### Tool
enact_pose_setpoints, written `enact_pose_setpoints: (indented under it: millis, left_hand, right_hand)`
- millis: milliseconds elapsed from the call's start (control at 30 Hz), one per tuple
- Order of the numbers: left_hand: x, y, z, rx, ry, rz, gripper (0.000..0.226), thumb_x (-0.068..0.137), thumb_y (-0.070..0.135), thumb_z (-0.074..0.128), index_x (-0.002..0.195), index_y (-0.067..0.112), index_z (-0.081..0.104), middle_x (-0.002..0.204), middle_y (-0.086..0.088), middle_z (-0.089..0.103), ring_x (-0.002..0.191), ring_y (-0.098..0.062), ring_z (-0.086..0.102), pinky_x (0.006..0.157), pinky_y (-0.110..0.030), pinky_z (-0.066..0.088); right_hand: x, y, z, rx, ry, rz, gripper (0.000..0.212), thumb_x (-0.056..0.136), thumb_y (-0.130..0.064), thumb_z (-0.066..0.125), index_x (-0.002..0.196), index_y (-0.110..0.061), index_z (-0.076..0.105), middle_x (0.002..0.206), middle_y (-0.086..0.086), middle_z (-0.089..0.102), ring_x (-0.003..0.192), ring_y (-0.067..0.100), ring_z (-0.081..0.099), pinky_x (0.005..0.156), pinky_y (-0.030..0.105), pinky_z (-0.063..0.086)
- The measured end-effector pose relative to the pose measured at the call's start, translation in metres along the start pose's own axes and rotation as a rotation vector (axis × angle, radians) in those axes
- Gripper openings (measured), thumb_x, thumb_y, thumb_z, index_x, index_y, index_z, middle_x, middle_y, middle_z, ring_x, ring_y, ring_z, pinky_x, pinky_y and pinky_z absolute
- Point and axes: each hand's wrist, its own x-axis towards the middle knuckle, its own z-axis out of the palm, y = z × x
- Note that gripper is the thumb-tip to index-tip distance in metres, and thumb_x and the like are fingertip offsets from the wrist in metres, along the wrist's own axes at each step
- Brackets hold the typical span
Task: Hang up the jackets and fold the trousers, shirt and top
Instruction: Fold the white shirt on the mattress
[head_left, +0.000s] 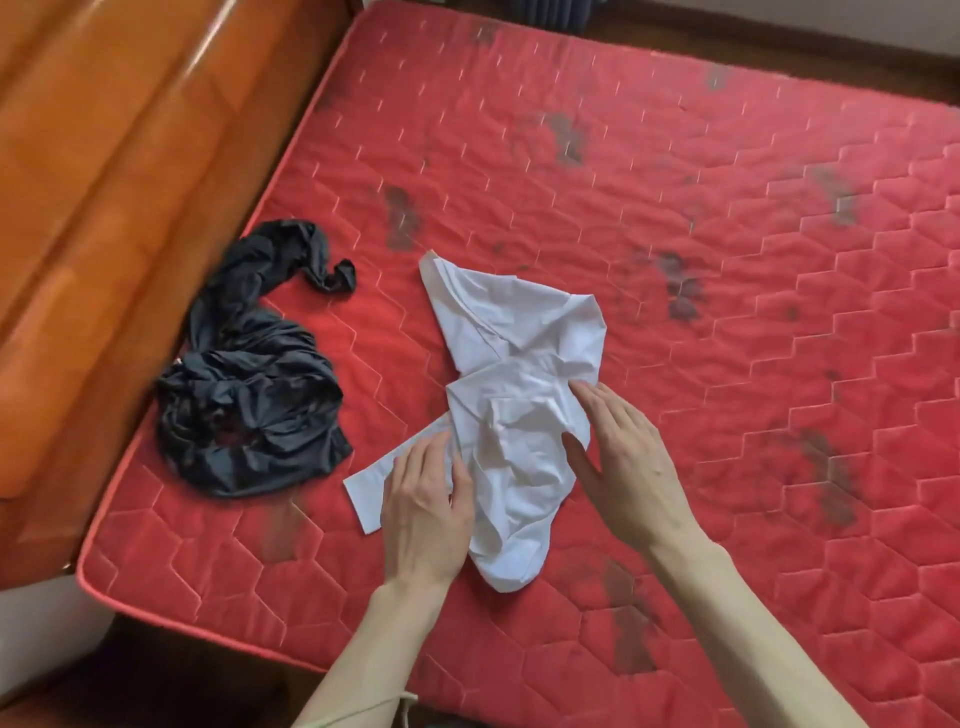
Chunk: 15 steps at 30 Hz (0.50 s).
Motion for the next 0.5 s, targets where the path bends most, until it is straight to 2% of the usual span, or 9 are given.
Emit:
enact_pose_setpoints:
  millis: [200, 367, 500]
  left_hand:
    - [0.002, -0.052, 0.1, 0.01, -0.103, -0.125, 0.034, 0.102, 0.018, 0.062, 0.133, 0.005, 0.065, 0.124, -0.009, 0.07, 0.118, -0.031, 0.062, 0.1, -0.047, 0.051]
    - [0.008, -0.082, 0.164, 0.009, -0.205, -0.292, 0.049, 0.103, 0.032, 0.059, 0.146, 0.01, 0.052, 0.143, -0.008, 0.06, 0.135, -0.028, 0.053, 0.113, -0.041, 0.041]
    - [0.017, -0.099, 0.198, -0.001, -0.305, -0.445, 0.06, 0.098, 0.041, 0.063, 0.148, 0.016, 0.041, 0.144, -0.006, 0.054, 0.128, -0.03, 0.057, 0.099, -0.042, 0.047]
  right_hand:
    - [0.037, 0.061, 0.094, -0.072, -0.158, -0.025, 0.059, 0.104, -0.024, 0.06, 0.159, -0.016, 0.039, 0.162, 0.0, 0.043, 0.153, 0.02, 0.035, 0.123, 0.036, 0.027]
    - [0.075, 0.095, 0.155, -0.17, -0.281, -0.092, 0.065, 0.107, -0.029, 0.053, 0.165, -0.018, 0.024, 0.169, -0.003, 0.031, 0.158, 0.019, 0.021, 0.127, 0.034, 0.02]
    - [0.099, 0.113, 0.185, -0.213, -0.332, -0.105, 0.073, 0.104, -0.031, 0.057, 0.166, -0.017, 0.018, 0.167, 0.0, 0.033, 0.159, 0.026, 0.016, 0.126, 0.039, 0.017]
